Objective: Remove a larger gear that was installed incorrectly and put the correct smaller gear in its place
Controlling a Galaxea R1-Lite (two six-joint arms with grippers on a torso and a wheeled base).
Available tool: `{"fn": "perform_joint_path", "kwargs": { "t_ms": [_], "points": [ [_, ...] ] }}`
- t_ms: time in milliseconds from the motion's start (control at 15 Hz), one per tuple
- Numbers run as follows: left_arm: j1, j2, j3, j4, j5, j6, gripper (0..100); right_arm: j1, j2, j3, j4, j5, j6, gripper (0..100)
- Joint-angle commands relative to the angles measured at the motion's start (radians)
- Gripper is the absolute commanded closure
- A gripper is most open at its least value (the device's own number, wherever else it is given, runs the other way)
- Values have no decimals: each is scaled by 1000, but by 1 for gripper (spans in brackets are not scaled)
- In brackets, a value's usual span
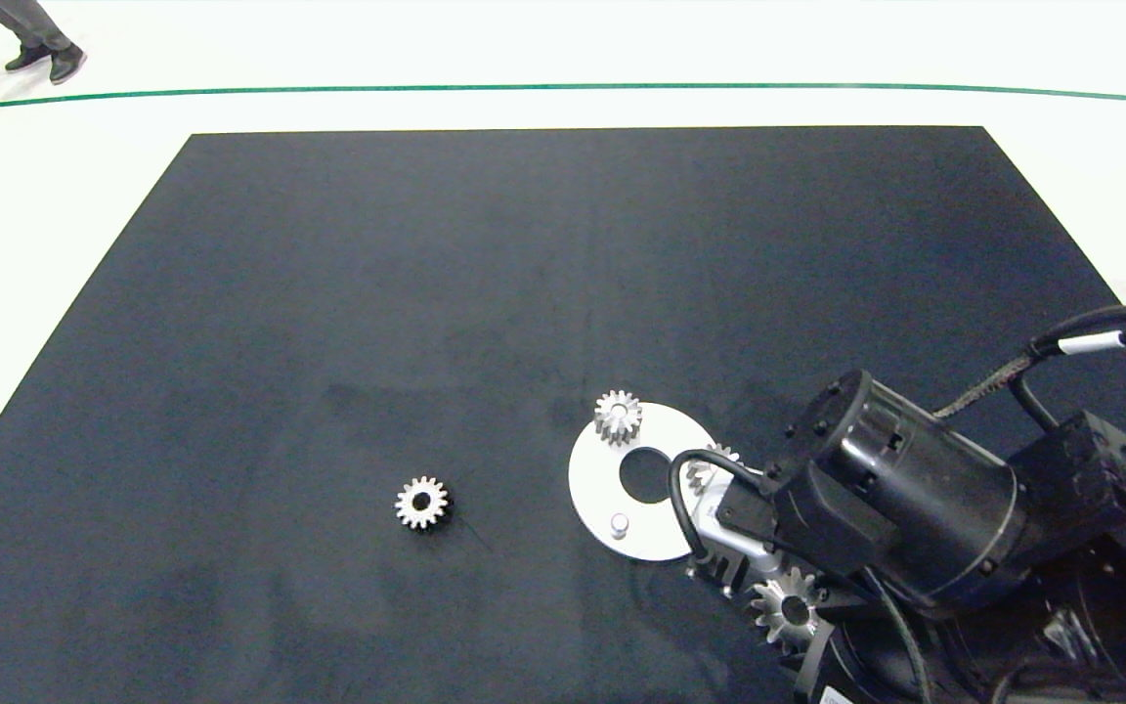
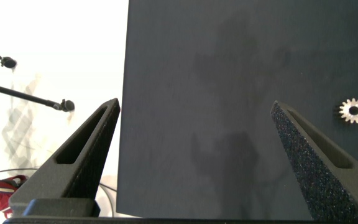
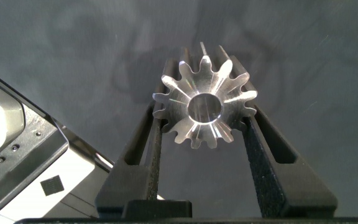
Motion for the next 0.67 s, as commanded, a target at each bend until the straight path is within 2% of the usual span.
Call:
{"fn": "perform_joint_path", "kwargs": {
  "t_ms": [67,133,200,400,533,667],
  "points": [
    [2,-2,0,4,1,2,0,-2,-83,160,-83,-5,44,100],
    [0,-2,0,4,1,2,0,-2,-87,183,-100,-6,76,100],
    [0,0,0,4,1,1,0,-2,-95,202,-110,-6,94,100],
    [0,-2,0,4,1,2,0,-17,-119,261,-172,-29,102,100],
    [0,-3,0,4,1,2,0,-34,-125,315,-239,-35,101,100],
    [0,-8,0,4,1,2,0,-42,-124,352,-288,-67,102,100]
  ]
}}
